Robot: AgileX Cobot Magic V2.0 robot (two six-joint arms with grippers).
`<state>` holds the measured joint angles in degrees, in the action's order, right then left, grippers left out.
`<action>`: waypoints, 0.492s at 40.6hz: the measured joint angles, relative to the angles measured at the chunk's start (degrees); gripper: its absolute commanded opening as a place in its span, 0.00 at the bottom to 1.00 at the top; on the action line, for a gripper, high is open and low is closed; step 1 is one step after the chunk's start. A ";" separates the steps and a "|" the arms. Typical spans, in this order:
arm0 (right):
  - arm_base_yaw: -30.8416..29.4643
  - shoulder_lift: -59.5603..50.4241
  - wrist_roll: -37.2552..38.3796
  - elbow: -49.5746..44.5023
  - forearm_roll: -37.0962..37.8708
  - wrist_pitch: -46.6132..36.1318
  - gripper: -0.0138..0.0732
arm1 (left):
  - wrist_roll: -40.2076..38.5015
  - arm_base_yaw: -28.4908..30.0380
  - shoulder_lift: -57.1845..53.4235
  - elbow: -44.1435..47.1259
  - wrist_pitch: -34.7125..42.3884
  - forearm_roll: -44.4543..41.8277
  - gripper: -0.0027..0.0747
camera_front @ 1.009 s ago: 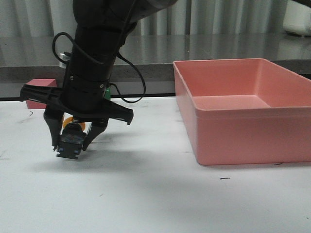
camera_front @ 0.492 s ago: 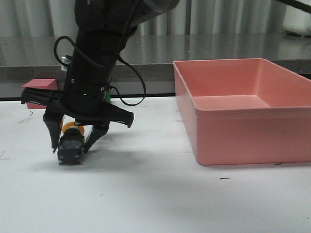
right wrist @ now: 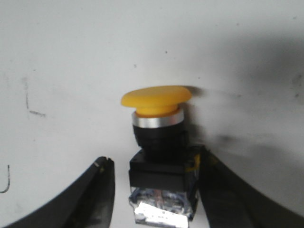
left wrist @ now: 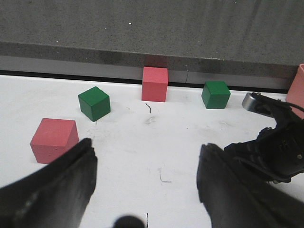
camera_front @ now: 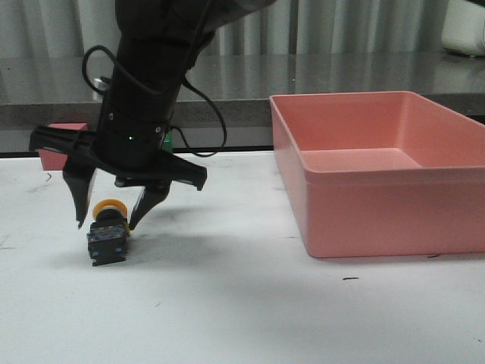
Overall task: Place and stand button with both arms
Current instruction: 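Lower the button onto the table, open the right gripper, withdraw, then move the left gripper above the button lying on its side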
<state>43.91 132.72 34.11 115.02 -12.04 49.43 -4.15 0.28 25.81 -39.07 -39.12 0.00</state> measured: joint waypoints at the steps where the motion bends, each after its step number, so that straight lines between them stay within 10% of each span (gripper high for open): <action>1: 0.00 -0.86 0.00 0.00 0.49 0.43 0.65 | 0.00 0.00 0.00 0.00 0.00 0.00 0.60; 20: -0.49 -27.50 -14.83 -3.43 18.16 15.41 0.65 | 0.00 0.00 0.00 0.00 0.00 0.00 0.60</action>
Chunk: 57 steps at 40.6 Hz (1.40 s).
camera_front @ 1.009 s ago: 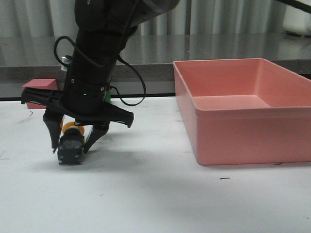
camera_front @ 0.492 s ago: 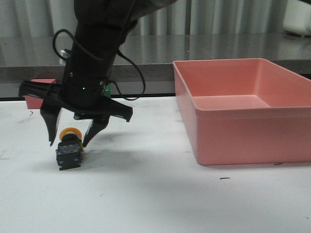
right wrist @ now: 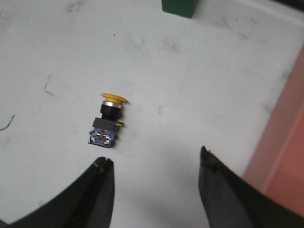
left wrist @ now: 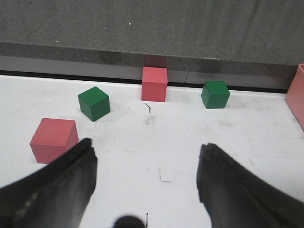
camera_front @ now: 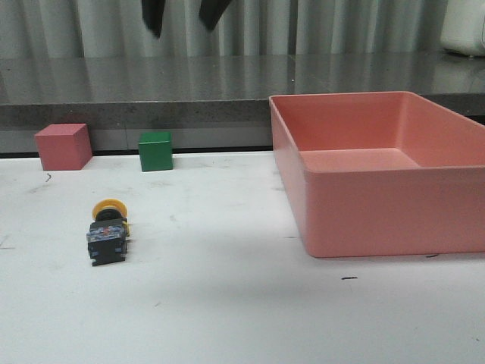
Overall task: Place and stand button with both arms
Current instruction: 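Move the left gripper above the button lying on its side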
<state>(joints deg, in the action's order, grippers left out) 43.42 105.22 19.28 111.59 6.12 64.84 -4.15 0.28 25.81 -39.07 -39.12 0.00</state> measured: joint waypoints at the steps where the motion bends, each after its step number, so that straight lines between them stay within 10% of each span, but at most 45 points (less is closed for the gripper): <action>1: -0.30 -1.67 -1.65 -1.64 0.15 0.01 0.65 | 0.00 0.00 0.00 0.00 0.00 0.00 0.60; 25: -16.48 -53.66 -26.39 -54.37 -10.61 -14.55 0.64 | 0.00 0.00 0.00 0.00 0.00 0.00 0.60; 57: -20.96 -59.36 -27.00 -59.43 -19.11 -15.78 0.64 | 1.40 -3.94 0.61 0.46 -0.20 0.00 0.64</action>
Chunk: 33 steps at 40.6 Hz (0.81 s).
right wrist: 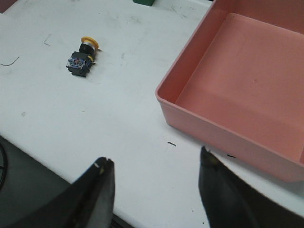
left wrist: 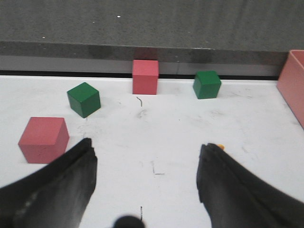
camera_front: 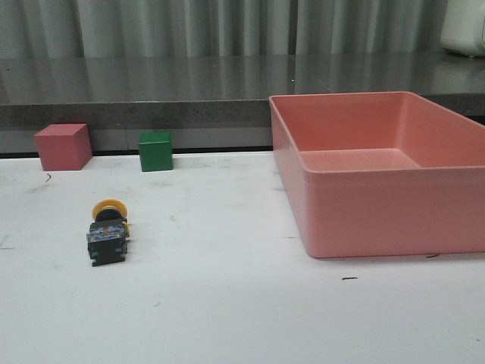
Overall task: Place and stand button with both arms
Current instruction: 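Move the left gripper above the button lying on its side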
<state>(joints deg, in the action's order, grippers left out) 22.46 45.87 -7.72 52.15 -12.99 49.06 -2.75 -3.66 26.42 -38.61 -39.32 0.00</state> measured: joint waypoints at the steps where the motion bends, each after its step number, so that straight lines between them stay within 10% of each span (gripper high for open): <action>1: 0.00 0.00 0.00 0.00 0.00 0.00 0.64 | 0.15 -1.13 0.00 0.00 -0.15 0.00 0.66; 33: 0.00 0.00 -0.02 0.00 -0.09 -0.12 0.64 | 1.05 -12.04 19.59 -9.99 -10.08 1.01 0.78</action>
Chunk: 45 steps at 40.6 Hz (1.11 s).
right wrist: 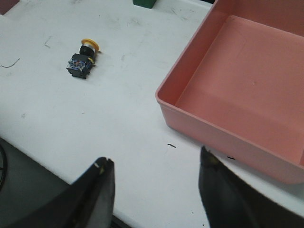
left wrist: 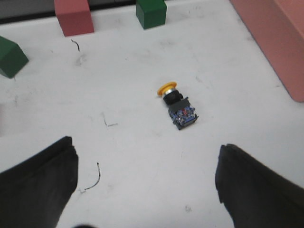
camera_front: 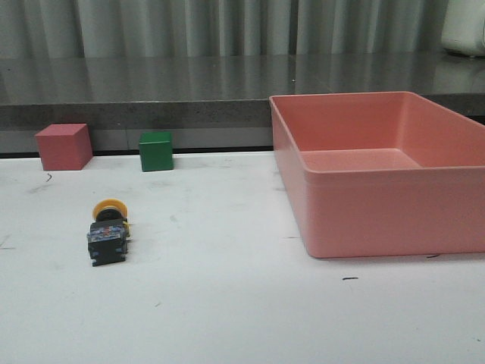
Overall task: Place and stand button with both arms
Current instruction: 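Move the left gripper above the button lying on its side, then lower the left gripper and grasp the button by its yellow cap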
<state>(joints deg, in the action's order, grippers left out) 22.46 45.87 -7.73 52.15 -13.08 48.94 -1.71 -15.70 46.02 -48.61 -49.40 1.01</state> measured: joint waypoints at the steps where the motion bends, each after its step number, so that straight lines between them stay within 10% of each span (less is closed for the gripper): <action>1: 0.00 0.00 0.00 0.00 0.00 0.00 0.64 | 0.00 0.00 1.27 -0.47 -0.44 0.16 0.78; 26: 0.00 0.00 -0.11 0.00 0.00 0.00 0.64 | -1.03 0.00 34.44 -14.26 -3.91 6.70 0.76; 45: 0.00 0.00 -0.11 0.00 0.00 0.00 0.64 | -20.84 -7.90 50.64 -28.30 -5.01 -2.15 0.76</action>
<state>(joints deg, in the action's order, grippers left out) 22.46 45.87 -7.84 52.15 -13.08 48.94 -22.54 -23.60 96.66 -76.91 -54.40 -1.14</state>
